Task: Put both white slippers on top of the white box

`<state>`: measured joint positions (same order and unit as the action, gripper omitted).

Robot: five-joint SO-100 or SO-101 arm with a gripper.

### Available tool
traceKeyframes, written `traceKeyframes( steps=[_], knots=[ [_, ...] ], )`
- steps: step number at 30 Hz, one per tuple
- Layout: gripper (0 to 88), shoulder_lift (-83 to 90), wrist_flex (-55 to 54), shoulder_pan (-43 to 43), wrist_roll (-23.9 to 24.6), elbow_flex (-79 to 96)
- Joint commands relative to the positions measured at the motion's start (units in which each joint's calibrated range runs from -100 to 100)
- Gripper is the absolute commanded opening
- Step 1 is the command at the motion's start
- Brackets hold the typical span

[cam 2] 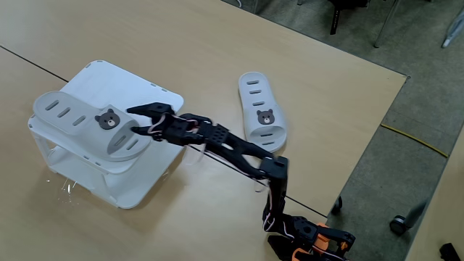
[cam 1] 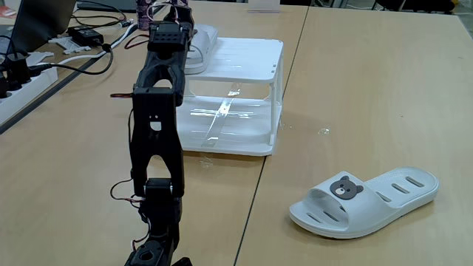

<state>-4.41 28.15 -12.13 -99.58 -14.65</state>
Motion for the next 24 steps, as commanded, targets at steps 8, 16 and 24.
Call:
traceKeyframes(
  steps=[8,16,24],
  knots=[
    [21.6,39.96,0.15,-0.20,-0.42,30.84],
    [21.4,47.28,0.23,-0.20,-0.42,32.46],
    [0.8,50.06,-0.63,0.13,-0.42,35.26]
  ],
)
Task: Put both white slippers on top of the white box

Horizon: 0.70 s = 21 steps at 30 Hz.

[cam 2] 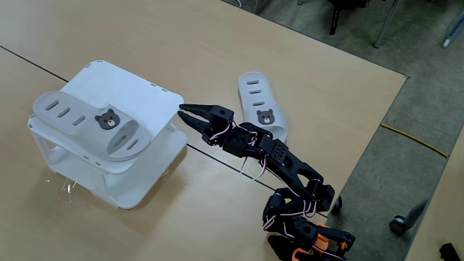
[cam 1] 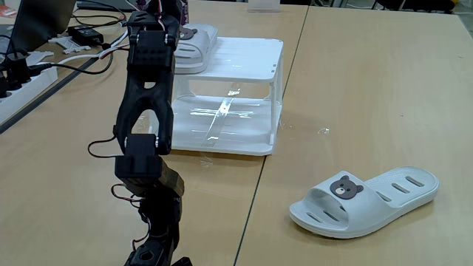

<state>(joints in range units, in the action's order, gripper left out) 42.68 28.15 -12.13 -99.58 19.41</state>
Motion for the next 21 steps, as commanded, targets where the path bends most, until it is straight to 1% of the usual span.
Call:
traceKeyframes(
  steps=[1,8,10,12,17,21],
  knots=[
    [0.8,4.48,-0.54,0.29,-0.42,3.91],
    [0.8,26.02,-0.72,0.46,-0.42,39.46],
    [0.8,28.29,-3.82,0.54,-0.42,46.40],
    [0.8,26.10,-13.06,0.95,-0.42,52.72],
    [0.8,11.55,-45.24,2.02,-0.42,68.32],
    [0.8,0.19,-66.20,3.75,-0.42,79.33]
  ],
)
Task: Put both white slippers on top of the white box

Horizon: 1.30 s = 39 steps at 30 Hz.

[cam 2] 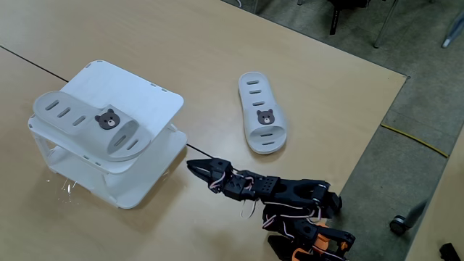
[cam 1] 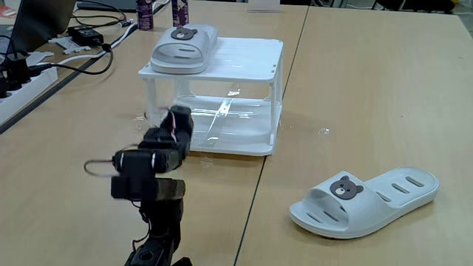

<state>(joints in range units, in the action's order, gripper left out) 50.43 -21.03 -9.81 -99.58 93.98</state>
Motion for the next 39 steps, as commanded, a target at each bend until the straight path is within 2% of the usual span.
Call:
traceKeyframes(
  steps=[1,6,9,14,19,26,29,37,39],
  knots=[
    [0.8,-10.76,-19.78,2.00,-0.42,4.67],
    [0.8,-30.45,-35.83,3.89,-0.42,4.49],
    [0.8,-45.34,-51.53,6.85,-0.42,4.67],
    [0.8,-59.14,-65.60,19.43,-0.42,4.40],
    [0.8,-61.67,-67.15,33.09,-0.42,3.85],
    [0.8,-65.12,-67.15,44.43,-0.42,2.95],
    [0.8,-66.88,-67.15,47.07,-0.42,2.32],
    [2.0,-67.30,-67.15,47.31,-0.42,1.69],
    [9.1,-67.30,-67.15,47.31,-0.42,0.16]
  ],
)
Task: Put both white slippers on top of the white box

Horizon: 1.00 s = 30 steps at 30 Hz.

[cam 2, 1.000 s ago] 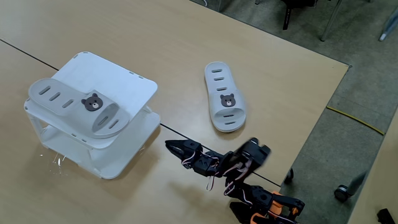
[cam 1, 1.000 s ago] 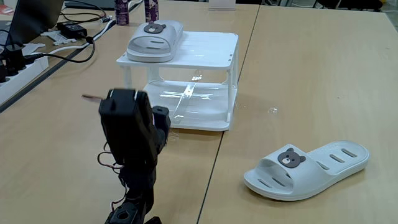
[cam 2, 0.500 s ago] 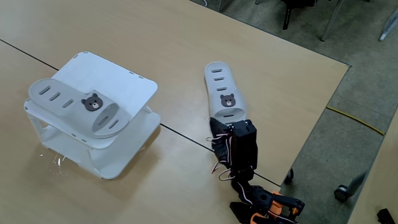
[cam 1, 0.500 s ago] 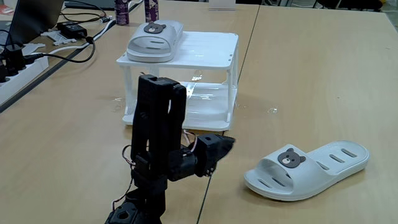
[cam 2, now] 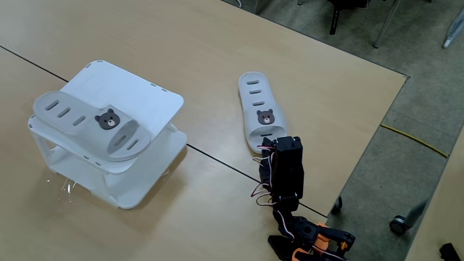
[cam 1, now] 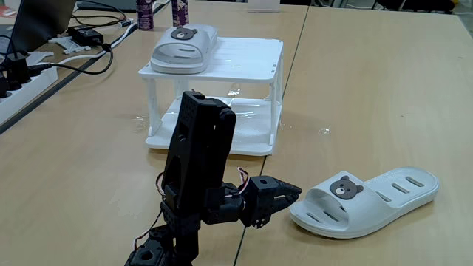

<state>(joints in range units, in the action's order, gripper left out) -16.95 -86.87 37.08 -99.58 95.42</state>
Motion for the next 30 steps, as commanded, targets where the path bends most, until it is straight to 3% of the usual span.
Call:
traceKeyframes(
  steps=[1,3,11,30],
  knots=[
    [14.9,0.08,-1.31,0.42,-0.42,-2.45],
    [19.1,-0.01,-1.31,0.42,-0.42,-3.54],
    [20.0,-0.09,-1.23,0.50,-0.42,-5.61],
    [20.0,-19.78,-0.45,0.50,-0.42,-40.79]
  ],
)
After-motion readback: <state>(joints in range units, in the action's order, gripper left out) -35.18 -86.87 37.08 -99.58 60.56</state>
